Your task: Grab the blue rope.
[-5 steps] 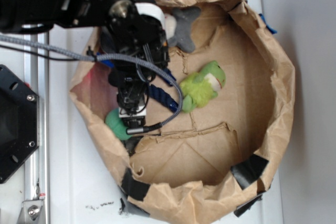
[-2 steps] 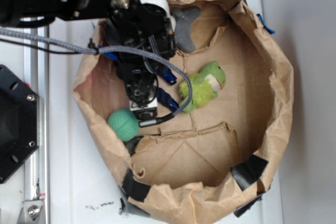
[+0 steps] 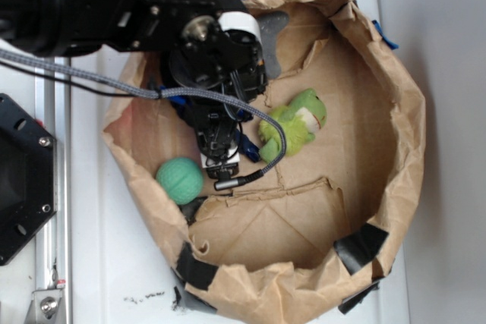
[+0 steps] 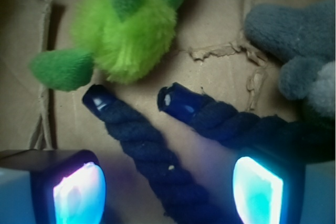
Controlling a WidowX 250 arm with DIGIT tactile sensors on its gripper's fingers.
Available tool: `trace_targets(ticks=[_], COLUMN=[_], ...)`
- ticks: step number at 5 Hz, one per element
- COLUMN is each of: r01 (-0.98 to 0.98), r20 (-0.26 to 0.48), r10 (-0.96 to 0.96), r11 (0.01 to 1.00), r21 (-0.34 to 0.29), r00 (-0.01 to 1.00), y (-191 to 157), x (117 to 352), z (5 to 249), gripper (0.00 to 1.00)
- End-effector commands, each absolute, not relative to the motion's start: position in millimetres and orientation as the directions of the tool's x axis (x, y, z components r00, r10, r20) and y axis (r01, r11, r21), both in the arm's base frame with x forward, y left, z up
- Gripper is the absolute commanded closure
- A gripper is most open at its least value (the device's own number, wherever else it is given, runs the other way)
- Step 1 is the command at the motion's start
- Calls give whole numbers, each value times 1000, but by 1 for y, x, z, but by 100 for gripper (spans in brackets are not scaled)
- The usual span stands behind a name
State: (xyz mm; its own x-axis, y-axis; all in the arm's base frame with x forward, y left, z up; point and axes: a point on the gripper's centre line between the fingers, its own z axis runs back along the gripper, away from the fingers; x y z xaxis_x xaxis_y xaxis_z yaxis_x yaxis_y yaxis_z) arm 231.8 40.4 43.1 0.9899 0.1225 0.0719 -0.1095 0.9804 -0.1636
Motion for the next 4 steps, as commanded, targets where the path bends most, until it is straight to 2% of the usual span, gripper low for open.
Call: trace_targets(ticks=[1, 4], r01=[-16, 36], r20=[125, 85], r10=[27, -33], r11=[997, 999], r21=[-81, -29], r00=[992, 996], y=[32, 32], x=[230, 226], z=[25, 3], gripper=[0, 0])
